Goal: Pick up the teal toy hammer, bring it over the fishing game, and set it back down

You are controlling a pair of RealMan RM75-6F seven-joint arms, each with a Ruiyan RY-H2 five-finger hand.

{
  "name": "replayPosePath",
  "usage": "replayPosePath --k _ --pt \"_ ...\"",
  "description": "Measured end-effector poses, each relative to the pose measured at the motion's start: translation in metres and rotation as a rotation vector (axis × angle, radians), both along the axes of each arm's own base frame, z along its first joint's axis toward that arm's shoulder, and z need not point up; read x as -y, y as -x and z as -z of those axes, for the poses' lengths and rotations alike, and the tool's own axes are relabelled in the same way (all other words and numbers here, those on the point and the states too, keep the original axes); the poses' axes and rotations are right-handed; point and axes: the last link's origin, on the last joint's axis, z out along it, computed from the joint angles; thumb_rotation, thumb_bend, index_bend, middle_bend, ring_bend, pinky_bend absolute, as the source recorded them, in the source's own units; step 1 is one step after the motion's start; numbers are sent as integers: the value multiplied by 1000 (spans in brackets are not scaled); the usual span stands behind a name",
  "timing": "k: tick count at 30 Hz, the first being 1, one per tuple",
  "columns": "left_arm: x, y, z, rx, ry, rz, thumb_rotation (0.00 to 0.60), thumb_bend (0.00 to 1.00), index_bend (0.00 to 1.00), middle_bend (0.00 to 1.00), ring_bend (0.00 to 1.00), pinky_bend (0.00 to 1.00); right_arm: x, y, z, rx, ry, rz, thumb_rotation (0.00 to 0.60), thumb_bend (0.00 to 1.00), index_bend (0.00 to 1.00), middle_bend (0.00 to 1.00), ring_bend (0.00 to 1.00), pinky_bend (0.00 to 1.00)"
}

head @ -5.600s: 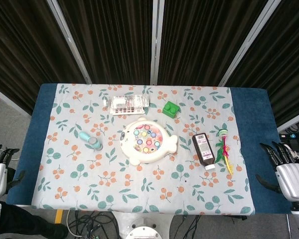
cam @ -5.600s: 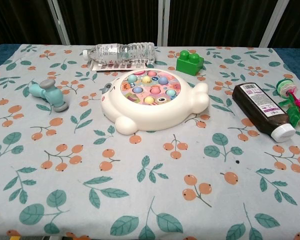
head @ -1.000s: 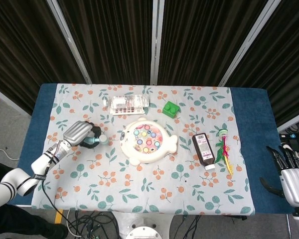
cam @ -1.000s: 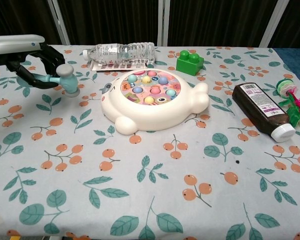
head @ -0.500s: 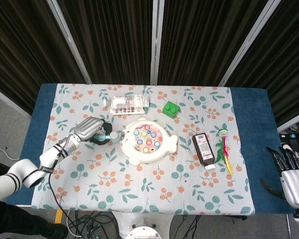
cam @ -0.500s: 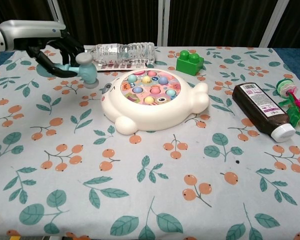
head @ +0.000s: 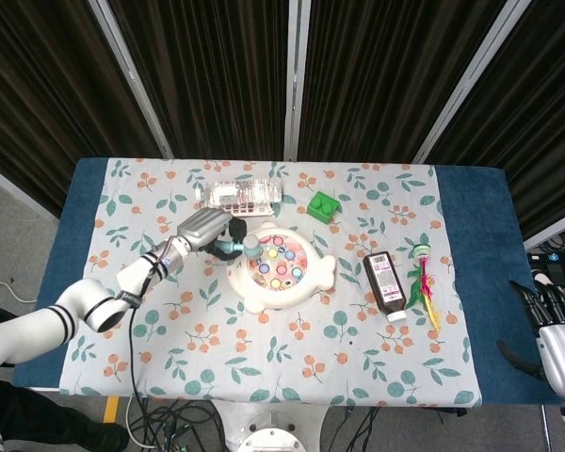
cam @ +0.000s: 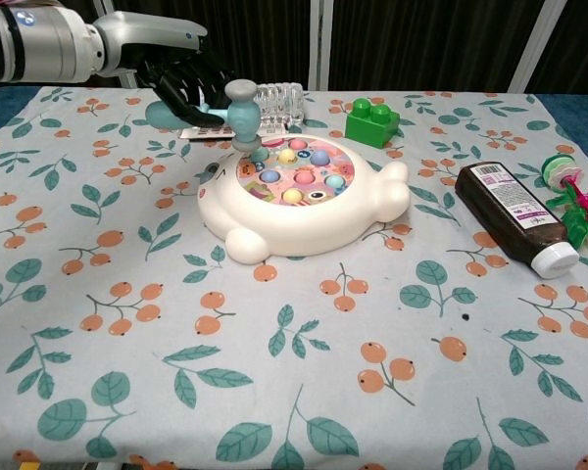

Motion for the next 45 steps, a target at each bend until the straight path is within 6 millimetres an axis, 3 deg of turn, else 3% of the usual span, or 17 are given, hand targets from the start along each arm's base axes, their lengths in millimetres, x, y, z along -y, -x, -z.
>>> replayPosePath --k 12,22,31,41,45 --pt "-8 -6 20 -49 -10 -17 600 522 612 605 447 459 -3 5 -3 7 16 12 600 155 54 165 0 0" --pt "-9 -13 11 -17 -13 -27 600 523 613 605 447 459 -4 5 -4 8 18 13 600 155 54 165 0 0" --pt "-10 -9 22 -45 10 -45 600 524 613 605 447 463 -5 6 -3 9 19 20 600 155 54 165 0 1" --pt "-10 -11 7 -6 7 -51 600 525 613 605 447 464 -6 6 -4 11 24 15 600 155 54 165 0 0" --pt "-9 -9 13 -26 15 -53 600 525 613 605 447 464 -6 7 -3 13 23 20 600 155 54 165 0 0"
